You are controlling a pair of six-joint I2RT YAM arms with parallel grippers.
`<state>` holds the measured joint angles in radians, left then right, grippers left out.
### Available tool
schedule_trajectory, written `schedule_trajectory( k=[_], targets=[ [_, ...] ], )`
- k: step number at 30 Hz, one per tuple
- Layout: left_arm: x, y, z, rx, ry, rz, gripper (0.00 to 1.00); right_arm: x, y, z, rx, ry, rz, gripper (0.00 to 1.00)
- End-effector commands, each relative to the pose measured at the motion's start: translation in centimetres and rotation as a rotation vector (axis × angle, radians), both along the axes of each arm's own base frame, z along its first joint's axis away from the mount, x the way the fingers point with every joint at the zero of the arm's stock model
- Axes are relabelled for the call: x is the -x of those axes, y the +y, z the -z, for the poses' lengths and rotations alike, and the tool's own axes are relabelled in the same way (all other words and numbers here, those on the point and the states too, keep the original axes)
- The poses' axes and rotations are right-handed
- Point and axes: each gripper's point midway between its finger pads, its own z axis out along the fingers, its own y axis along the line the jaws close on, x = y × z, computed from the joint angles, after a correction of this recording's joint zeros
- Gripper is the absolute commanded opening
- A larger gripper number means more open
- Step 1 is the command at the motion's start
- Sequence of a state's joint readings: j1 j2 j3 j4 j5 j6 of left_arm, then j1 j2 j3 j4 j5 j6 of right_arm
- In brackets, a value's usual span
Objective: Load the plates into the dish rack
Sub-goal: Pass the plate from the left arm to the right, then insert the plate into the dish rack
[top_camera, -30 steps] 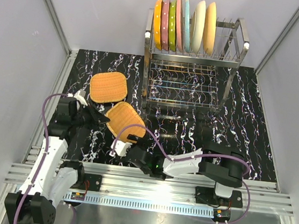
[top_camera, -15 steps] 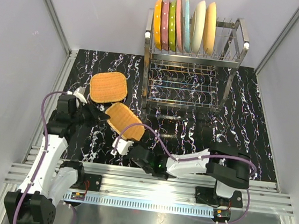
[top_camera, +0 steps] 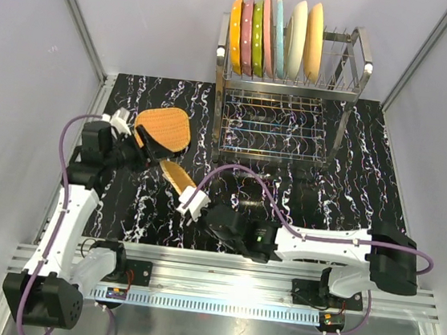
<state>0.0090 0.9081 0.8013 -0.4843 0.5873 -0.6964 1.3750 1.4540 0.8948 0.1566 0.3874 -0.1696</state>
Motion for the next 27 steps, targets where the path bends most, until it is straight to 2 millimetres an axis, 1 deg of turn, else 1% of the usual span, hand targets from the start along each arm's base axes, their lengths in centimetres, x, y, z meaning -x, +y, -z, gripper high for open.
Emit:
schedule_trajectory(
  k=[1, 2, 3, 4, 5, 6, 7, 8, 9, 10, 11, 12, 13, 14, 15, 16, 18, 19, 20, 21, 22, 23, 24, 25, 26, 27],
  targets=[
    [-1.5, -1.0, -7.1, 0.038, -0.209, 0.064, 0.66, 1.4, 1.1, -4.5, -0.159, 0.102, -0.025, 0.0],
    [-1.7, -1.0, -8.4, 0.039, -0.237, 0.062, 0.66, 1.3, 0.9, -4.5, -0.16, 0.109, -0.016, 0.0],
    [-1.9, -0.9, -9.2, 0.036, -0.261, 0.057, 0.71, 1.4, 0.7, -4.8, -0.171, 0.122, -0.004, 0.0],
    [-2.1, -0.6, -9.7, 0.022, -0.277, 0.038, 0.75, 1.3, 0.3, -4.5, -0.16, 0.134, 0.008, 0.0],
    [-2.2, -0.4, -10.8, 0.0, -0.309, 0.033, 0.77, 0.8, -0.2, -4.5, -0.153, 0.133, 0.025, 0.0],
    [-2.3, -0.1, -11.2, -0.021, -0.325, 0.024, 0.79, 0.7, -0.8, -5.0, -0.189, 0.172, 0.051, 0.0],
    [-2.6, 0.3, -11.5, -0.047, -0.335, 0.004, 0.8, 0.6, -1.4, -5.2, -0.195, 0.187, 0.066, 0.0],
    [-2.5, 0.7, -11.8, -0.087, -0.349, 0.001, 0.8, -0.1, -2.3, -5.0, -0.205, 0.2, 0.093, 0.0],
    [-2.7, 1.0, -11.8, -0.108, -0.35, -0.006, 0.82, -0.3, -3.3, -6.7, -0.266, 0.214, 0.108, 0.0],
    [-2.8, 1.4, -11.7, -0.131, -0.354, -0.024, 0.84, -0.7, -4.1, -7.2, -0.291, 0.222, 0.123, 0.0],
    [-2.8, 1.6, -11.5, -0.154, -0.358, -0.023, 0.85, -1.5, -5.7, -8.4, -0.348, 0.232, 0.16, 0.0],
    [-2.8, 1.7, -11.2, -0.163, -0.358, -0.027, 0.86, -2.0, -6.6, -9.1, -0.373, 0.235, 0.177, 0.0],
    [-2.9, 1.8, -10.9, -0.173, -0.36, -0.029, 0.9, -2.3, -7.6, -9.2, -0.376, 0.242, 0.194, 0.0],
    [-3.0, 1.9, -10.2, -0.176, -0.351, -0.03, 0.91, -2.6, -8.5, -9.6, -0.393, 0.242, 0.211, 0.0],
    [-3.0, 2.1, -9.9, -0.185, -0.354, -0.039, 0.94, -3.3, -10.2, -10.7, -0.423, 0.24, 0.246, 0.0],
    [-3.0, 2.1, -8.8, -0.195, -0.34, -0.035, 0.99, -3.5, -10.9, -11.2, -0.433, 0.241, 0.26, 0.0],
    [-3.1, 2.3, -8.3, -0.214, -0.358, -0.035, 0.99, -3.8, -12.6, -13.5, -0.478, 0.226, 0.284, 0.0],
    [-3.2, 2.4, -8.0, -0.234, -0.374, -0.022, 0.99, -4.2, -13.7, -13.6, -0.467, 0.228, 0.314, 0.0],
    [-3.1, 1.5, -7.6, -0.235, -0.395, 0.014, 0.99, -4.1, -14.5, -15.5, -0.501, 0.216, 0.316, 0.0],
    [-2.8, 1.0, -7.2, -0.242, -0.407, 0.044, 0.99, -4.3, -15.5, -15.6, -0.487, 0.217, 0.34, 0.0],
    [-2.7, 0.8, -6.5, -0.246, -0.401, 0.055, 0.99, -4.2, -16.1, -17.5, -0.52, 0.205, 0.34, 0.0],
    [-2.8, 0.7, -6.5, -0.252, -0.418, 0.059, 0.99, -4.0, -17.0, -18.8, -0.548, 0.194, 0.343, 0.0],
    [-2.8, 0.6, -6.2, -0.269, -0.422, 0.061, 0.99, -3.8, -17.6, -19.3, -0.549, 0.193, 0.348, 0.0],
    [-2.8, 0.6, -5.7, -0.279, -0.417, 0.061, 0.99, -3.6, -18.5, -21.5, -0.59, 0.172, 0.351, 0.0],
    [-2.7, 0.6, -5.4, -0.29, -0.42, 0.062, 0.99, -3.4, -19.3, -22.7, -0.609, 0.155, 0.354, 0.0],
    [-2.8, 0.8, -5.2, -0.31, -0.419, 0.051, 0.99, -3.4, -20.1, -23.1, -0.603, 0.145, 0.375, 0.0]
  ],
)
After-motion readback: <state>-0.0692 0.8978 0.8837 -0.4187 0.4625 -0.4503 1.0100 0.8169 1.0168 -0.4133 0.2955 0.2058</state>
